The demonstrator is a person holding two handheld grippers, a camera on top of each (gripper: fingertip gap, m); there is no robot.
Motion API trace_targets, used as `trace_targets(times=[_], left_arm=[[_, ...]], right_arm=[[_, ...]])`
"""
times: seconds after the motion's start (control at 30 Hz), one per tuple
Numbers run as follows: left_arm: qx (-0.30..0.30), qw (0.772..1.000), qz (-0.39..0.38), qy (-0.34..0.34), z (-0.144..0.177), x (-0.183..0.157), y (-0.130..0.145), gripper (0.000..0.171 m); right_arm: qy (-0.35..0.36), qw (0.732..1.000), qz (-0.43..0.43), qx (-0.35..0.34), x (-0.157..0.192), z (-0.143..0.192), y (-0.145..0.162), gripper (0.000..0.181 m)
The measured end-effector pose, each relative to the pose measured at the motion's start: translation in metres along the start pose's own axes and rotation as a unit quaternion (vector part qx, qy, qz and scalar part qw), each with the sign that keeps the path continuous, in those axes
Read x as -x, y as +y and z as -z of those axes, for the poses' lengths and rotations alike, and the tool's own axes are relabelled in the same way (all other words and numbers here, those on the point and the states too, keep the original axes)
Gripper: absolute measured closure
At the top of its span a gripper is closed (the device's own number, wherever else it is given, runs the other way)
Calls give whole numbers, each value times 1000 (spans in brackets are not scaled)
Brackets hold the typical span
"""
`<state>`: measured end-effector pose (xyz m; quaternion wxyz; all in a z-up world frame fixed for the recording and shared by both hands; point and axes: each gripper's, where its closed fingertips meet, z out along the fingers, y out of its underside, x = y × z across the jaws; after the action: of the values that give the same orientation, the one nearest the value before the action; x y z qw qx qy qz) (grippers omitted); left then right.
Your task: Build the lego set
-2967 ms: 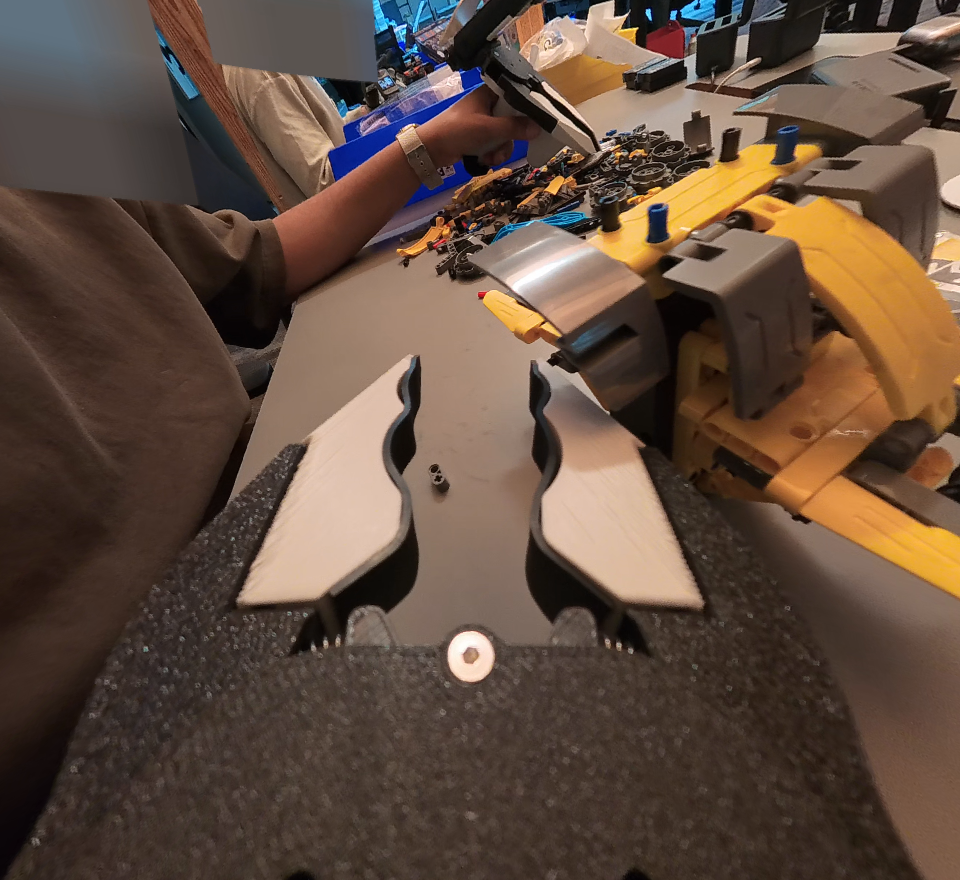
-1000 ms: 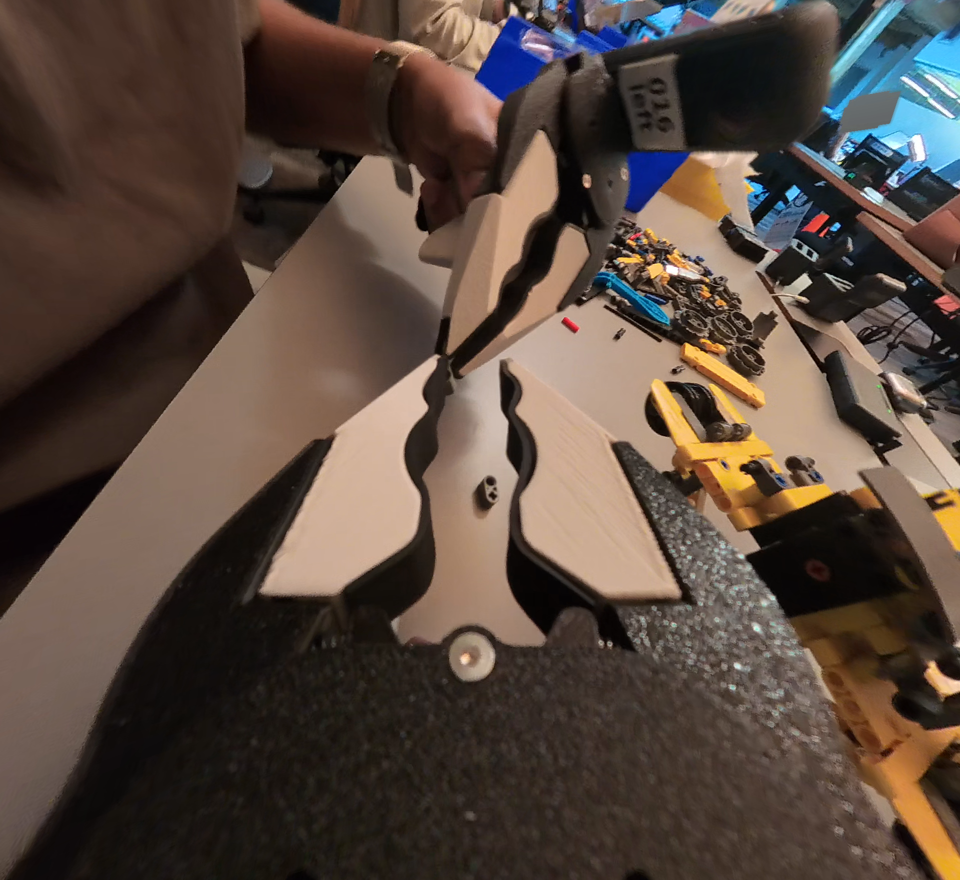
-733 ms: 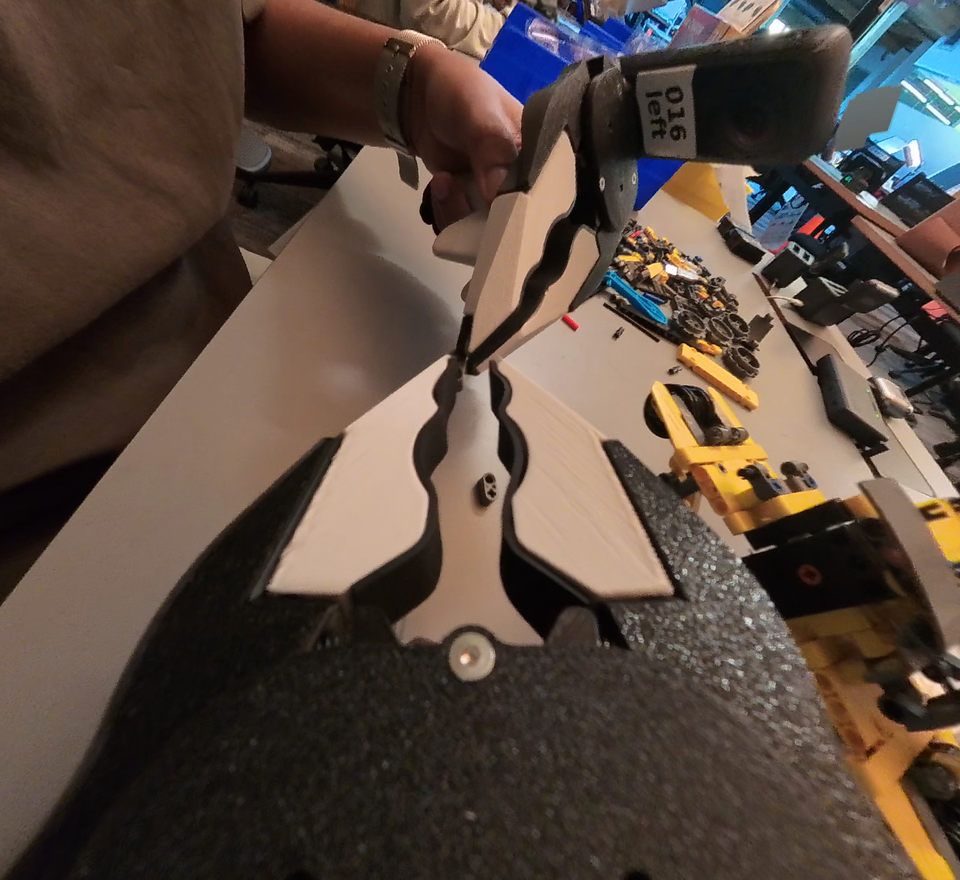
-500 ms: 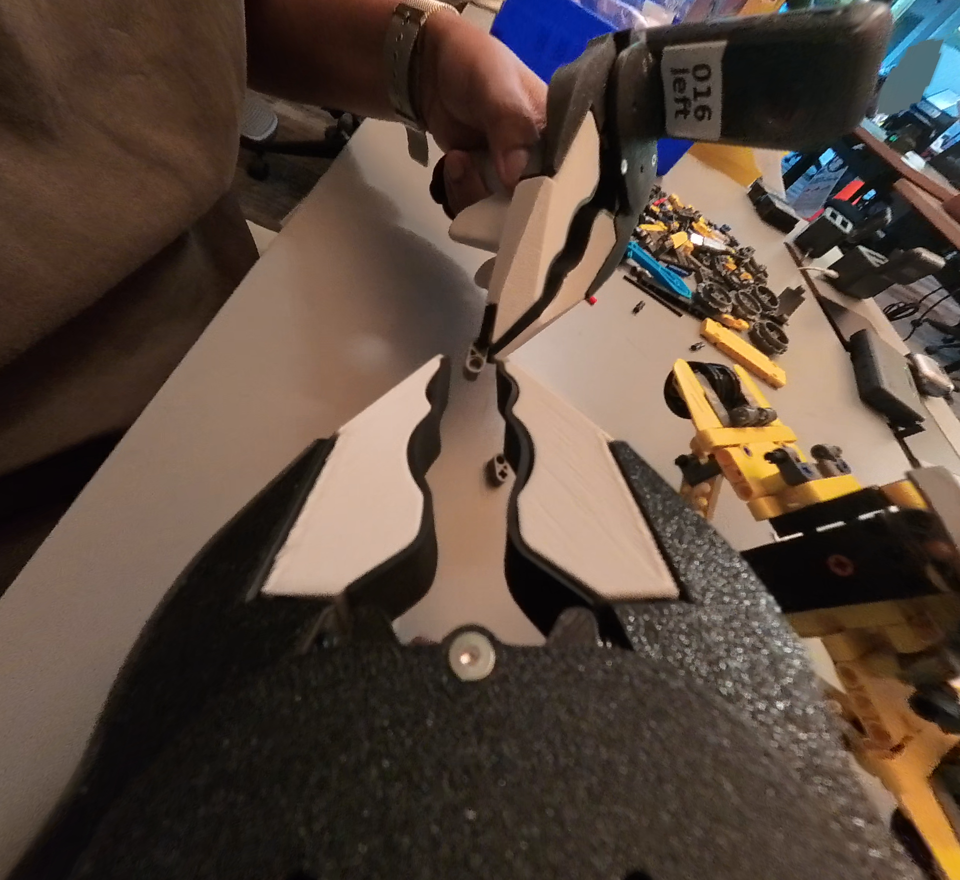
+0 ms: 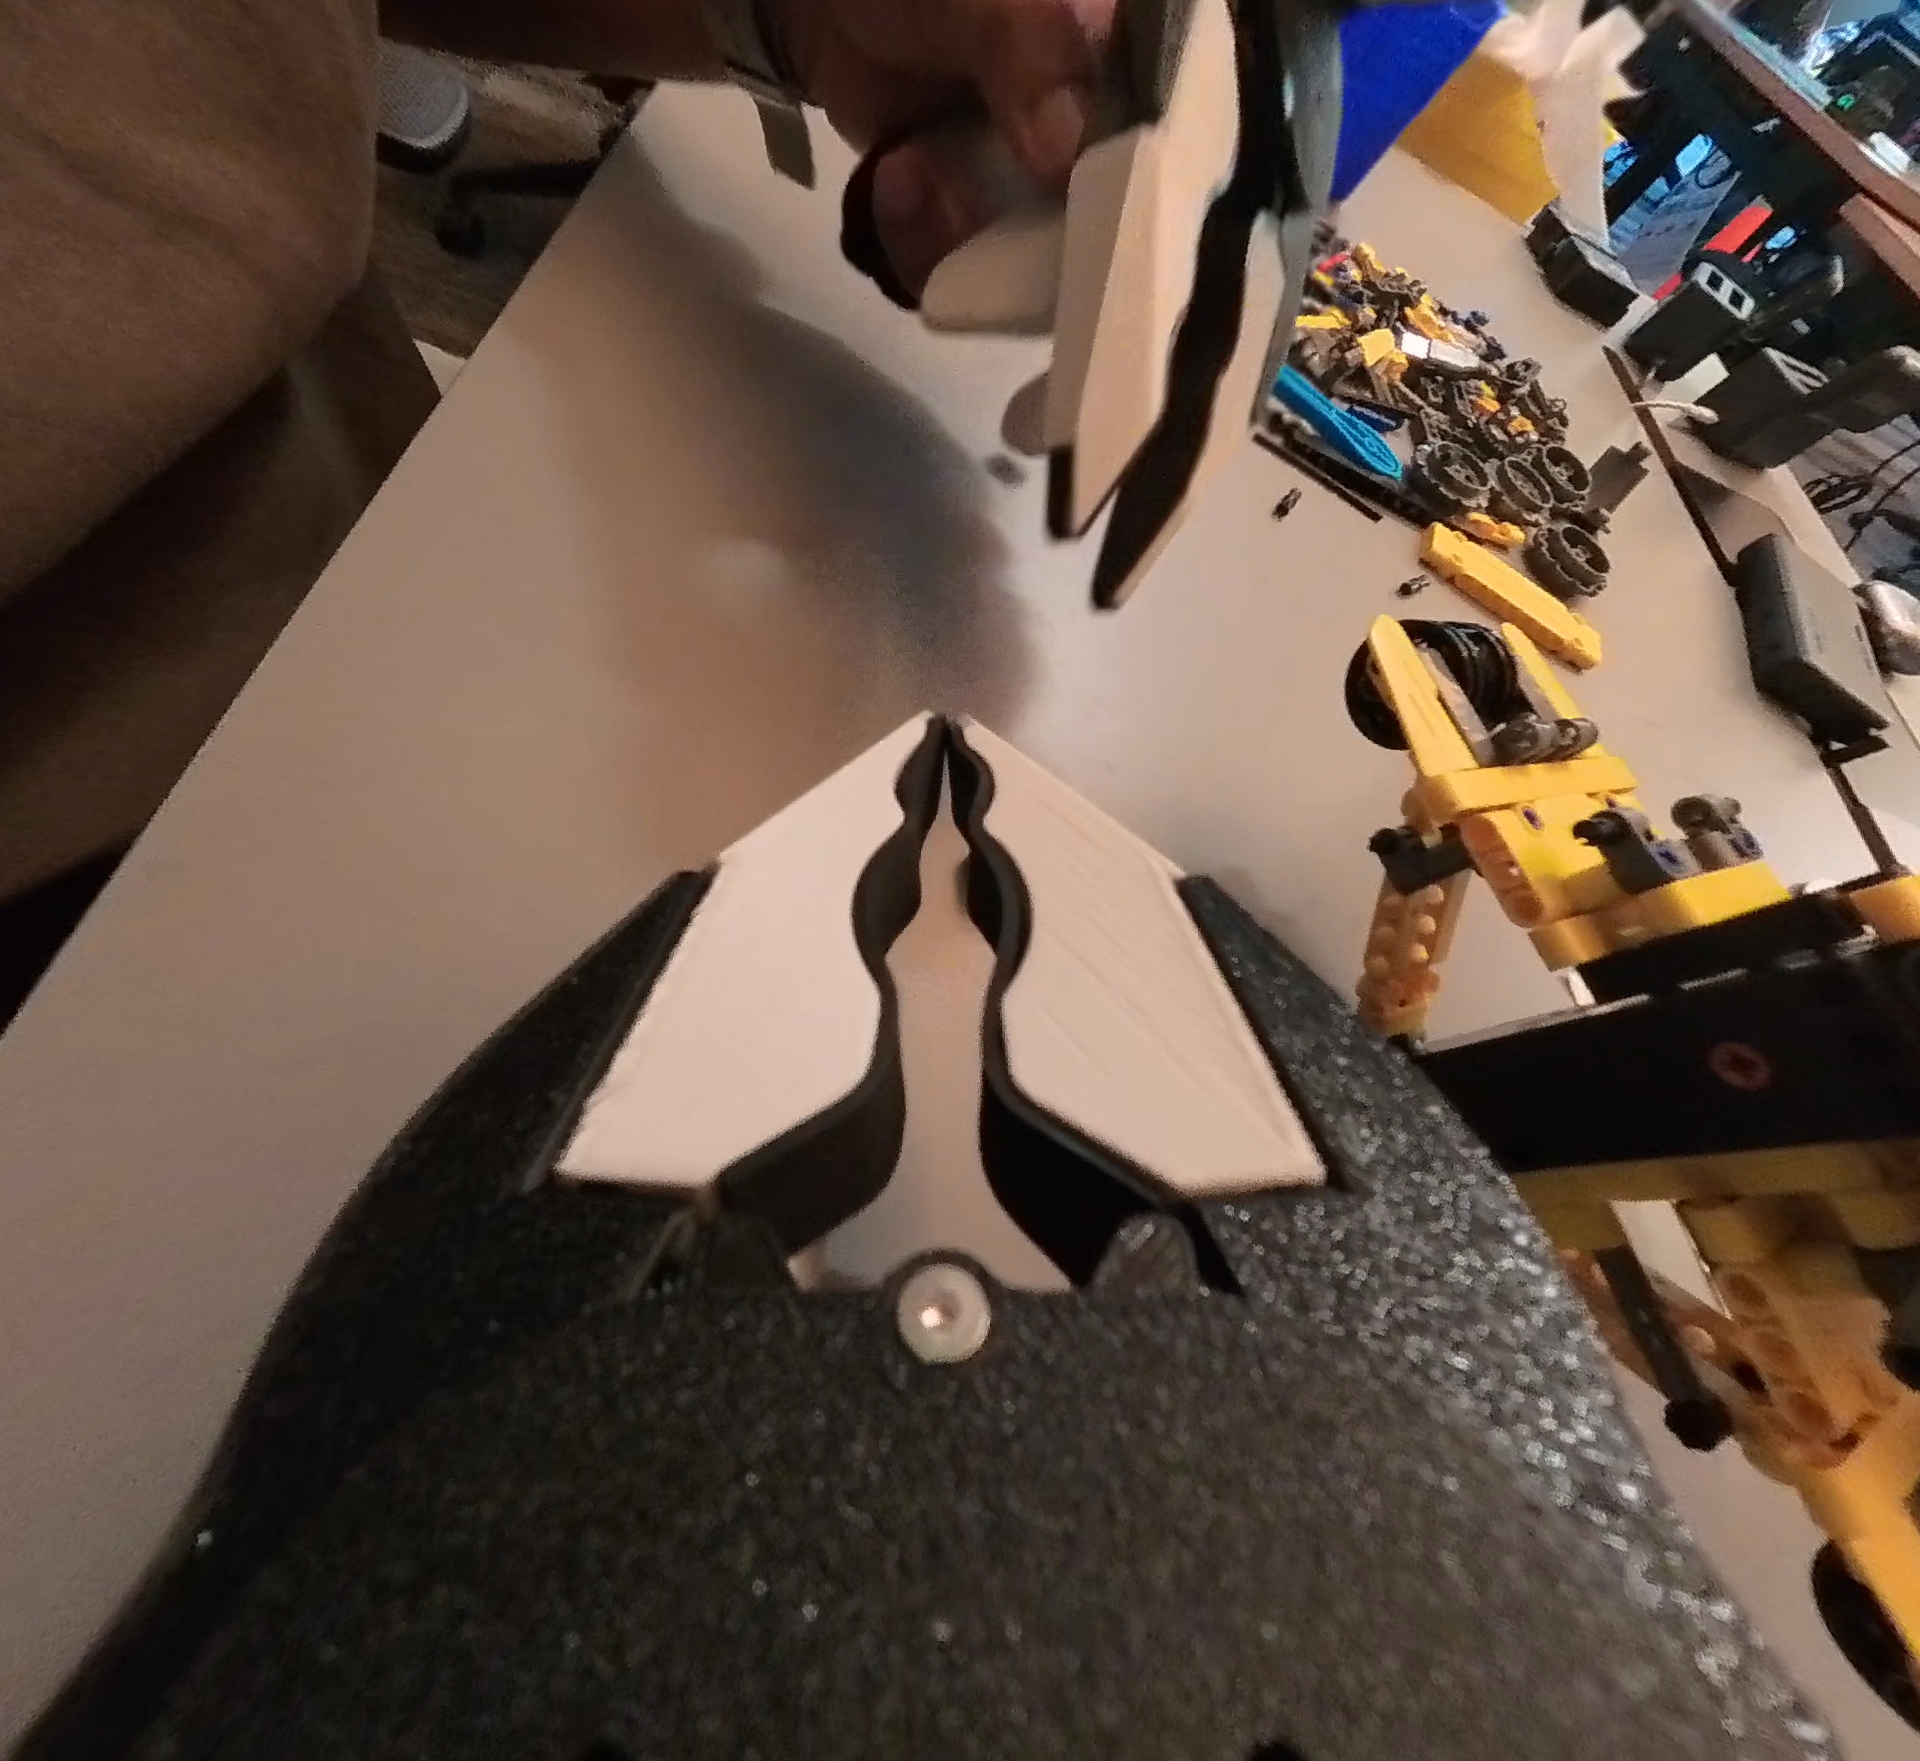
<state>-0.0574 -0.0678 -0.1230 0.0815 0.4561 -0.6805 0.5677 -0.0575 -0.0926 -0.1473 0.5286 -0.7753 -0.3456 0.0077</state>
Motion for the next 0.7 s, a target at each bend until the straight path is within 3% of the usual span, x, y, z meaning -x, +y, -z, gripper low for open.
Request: trace_targets(times=[0.17, 0.33, 0.47, 0.7], left_arm=[[-43, 980, -38, -192, 71, 29, -1, 151], [-33, 941, -36, -336, 121, 42, 38, 150], [0, 933, -3, -361, 122, 54, 74, 146], [27, 921, -29, -388, 116, 75, 77, 147]], right_arm=[[20, 1000, -5, 16, -6, -2, 5, 177], [31, 999, -10, 17, -10, -3, 5, 174], [33, 999, -11, 19, -11, -4, 5, 172], [43, 999, -14, 11, -14, -4, 2, 172]])
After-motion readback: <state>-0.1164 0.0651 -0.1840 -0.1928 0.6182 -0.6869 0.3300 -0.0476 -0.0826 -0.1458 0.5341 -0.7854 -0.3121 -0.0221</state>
